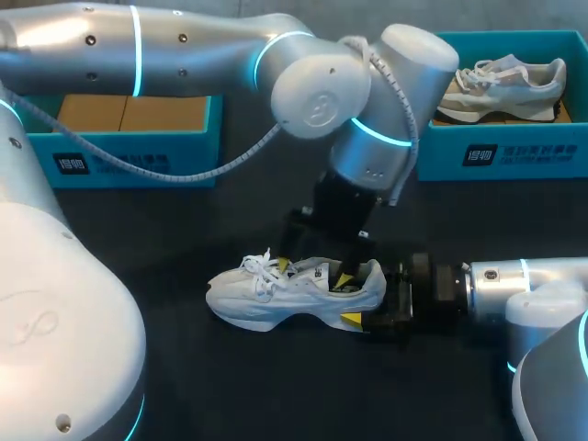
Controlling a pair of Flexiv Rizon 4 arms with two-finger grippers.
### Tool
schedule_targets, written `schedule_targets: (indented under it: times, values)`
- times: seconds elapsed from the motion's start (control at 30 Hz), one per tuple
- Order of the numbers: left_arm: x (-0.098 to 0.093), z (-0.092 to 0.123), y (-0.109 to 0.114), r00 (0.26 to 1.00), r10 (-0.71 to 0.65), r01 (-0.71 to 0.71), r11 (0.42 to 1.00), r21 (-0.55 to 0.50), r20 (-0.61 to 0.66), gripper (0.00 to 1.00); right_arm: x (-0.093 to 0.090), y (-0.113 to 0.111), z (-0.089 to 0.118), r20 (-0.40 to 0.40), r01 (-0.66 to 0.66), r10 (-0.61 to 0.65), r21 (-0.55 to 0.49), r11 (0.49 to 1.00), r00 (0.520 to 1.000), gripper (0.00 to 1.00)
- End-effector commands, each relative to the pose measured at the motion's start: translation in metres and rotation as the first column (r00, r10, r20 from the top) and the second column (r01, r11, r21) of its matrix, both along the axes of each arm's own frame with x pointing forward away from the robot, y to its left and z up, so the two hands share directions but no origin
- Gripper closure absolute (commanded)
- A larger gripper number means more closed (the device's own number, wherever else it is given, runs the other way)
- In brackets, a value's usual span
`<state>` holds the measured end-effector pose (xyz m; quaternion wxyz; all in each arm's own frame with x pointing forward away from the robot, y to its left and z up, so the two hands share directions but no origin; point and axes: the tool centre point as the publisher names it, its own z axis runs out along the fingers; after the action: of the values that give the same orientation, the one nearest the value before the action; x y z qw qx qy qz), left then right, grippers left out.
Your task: Take the shoe out of the shoebox, open the shoe tongue, remove and reinsert the insole, then place the shoe into the shoebox
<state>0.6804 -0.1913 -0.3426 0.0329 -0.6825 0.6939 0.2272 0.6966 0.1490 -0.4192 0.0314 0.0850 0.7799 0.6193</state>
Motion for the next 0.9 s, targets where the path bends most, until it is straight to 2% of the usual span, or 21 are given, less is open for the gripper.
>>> schedule_targets:
  times: [0.03,0.3,0.77,0.9]
  values:
    - [-0.001,-0.002,0.004,1.000,-0.002,0.002,1.000,0.017,0.001,0.00,0.000,0.002,-0.001,0.001,0.005,-0.005,-0.002,1.000,1.000,1.00]
    - [-0.002,-0.003,0.013,1.000,0.009,-0.009,0.999,0.041,0.001,0.00,0.000,0.002,-0.001,0.001,0.005,-0.005,-0.002,1.000,1.000,1.00]
    - [-0.003,0.010,0.029,0.999,0.036,-0.036,0.999,0.010,0.009,0.00,0.000,0.002,-0.001,0.001,0.005,-0.005,-0.002,1.000,1.000,1.00]
    - [-0.004,0.012,0.032,0.999,0.041,-0.041,0.999,-0.019,0.009,0.06,0.000,0.002,-0.001,0.001,0.005,-0.005,-0.002,1.000,1.000,1.00]
